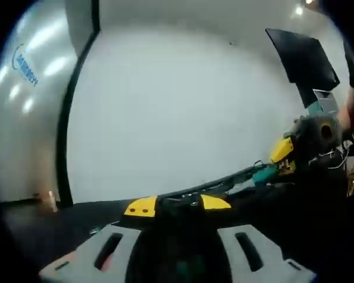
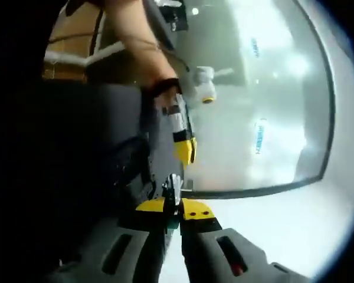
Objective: Pick up the tools and put them into their designated positions in the toolbox.
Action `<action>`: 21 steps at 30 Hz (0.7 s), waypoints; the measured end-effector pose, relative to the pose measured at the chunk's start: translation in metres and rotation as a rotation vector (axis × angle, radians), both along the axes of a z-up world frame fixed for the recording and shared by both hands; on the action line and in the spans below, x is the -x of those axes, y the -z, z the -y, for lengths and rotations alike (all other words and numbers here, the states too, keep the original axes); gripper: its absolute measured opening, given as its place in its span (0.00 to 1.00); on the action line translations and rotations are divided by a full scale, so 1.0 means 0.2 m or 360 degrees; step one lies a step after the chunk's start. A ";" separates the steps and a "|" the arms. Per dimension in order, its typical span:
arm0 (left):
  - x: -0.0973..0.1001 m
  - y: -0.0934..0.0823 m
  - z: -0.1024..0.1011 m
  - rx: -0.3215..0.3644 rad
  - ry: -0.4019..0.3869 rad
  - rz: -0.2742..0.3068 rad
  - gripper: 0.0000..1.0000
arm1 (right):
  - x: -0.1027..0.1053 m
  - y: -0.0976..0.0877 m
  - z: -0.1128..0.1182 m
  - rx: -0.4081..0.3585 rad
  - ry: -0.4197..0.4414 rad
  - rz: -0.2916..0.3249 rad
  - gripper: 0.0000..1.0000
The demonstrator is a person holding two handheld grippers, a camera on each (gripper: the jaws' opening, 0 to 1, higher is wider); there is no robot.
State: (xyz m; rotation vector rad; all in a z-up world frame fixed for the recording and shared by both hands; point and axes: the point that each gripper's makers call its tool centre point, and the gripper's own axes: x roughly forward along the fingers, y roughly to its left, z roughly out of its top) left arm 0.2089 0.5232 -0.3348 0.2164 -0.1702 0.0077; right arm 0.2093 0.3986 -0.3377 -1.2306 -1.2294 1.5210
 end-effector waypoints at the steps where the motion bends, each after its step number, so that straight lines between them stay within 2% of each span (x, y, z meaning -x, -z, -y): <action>1: -0.02 0.00 0.02 -0.0027 0.0015 -0.0006 0.27 | -0.01 0.02 0.00 0.0032 -0.0007 0.0000 0.06; 2: -0.04 0.00 0.04 -0.0035 0.0027 0.0004 0.27 | -0.02 0.04 0.01 0.0056 -0.0027 0.0014 0.06; 3: -0.05 0.00 0.05 -0.0033 0.0043 0.0028 0.27 | -0.09 0.06 0.00 0.0071 -0.0018 0.0031 0.06; 4: -0.06 -0.01 0.06 -0.0015 0.0052 0.0061 0.27 | -0.11 0.09 0.00 0.0081 -0.0009 0.0060 0.06; 7: -0.08 0.04 0.04 -0.0054 0.0021 -0.0003 0.27 | -0.12 0.14 0.00 0.0160 -0.0002 0.0059 0.05; 10: -0.10 0.10 0.05 -0.0055 0.0044 -0.0090 0.27 | -0.16 0.20 0.04 0.0277 0.0000 -0.0017 0.06; 14: -0.10 0.14 0.08 -0.0101 0.0050 -0.0134 0.27 | -0.22 0.28 0.08 0.0462 0.0128 -0.0124 0.11; 15: -0.11 0.15 0.08 -0.0108 0.0049 -0.0145 0.27 | -0.22 0.24 0.08 0.0417 0.0116 -0.0125 0.12; 17: -0.10 0.15 0.09 -0.0123 0.0048 -0.0151 0.27 | -0.22 0.24 0.11 0.0503 0.0147 -0.0299 0.13; 18: -0.10 0.15 0.09 -0.0128 0.0046 -0.0145 0.27 | -0.22 0.23 0.13 0.0506 0.0160 -0.0308 0.15; 19: -0.10 0.15 0.08 -0.0131 0.0044 -0.0146 0.27 | -0.24 0.23 0.15 0.0542 0.0188 -0.0361 0.16; 20: -0.10 0.15 0.09 -0.0124 0.0046 -0.0147 0.27 | -0.24 0.23 0.18 0.0584 0.0223 -0.0465 0.16; 21: -0.09 0.15 0.09 -0.0117 0.0048 -0.0142 0.27 | -0.26 0.23 0.21 0.0625 0.0241 -0.0614 0.17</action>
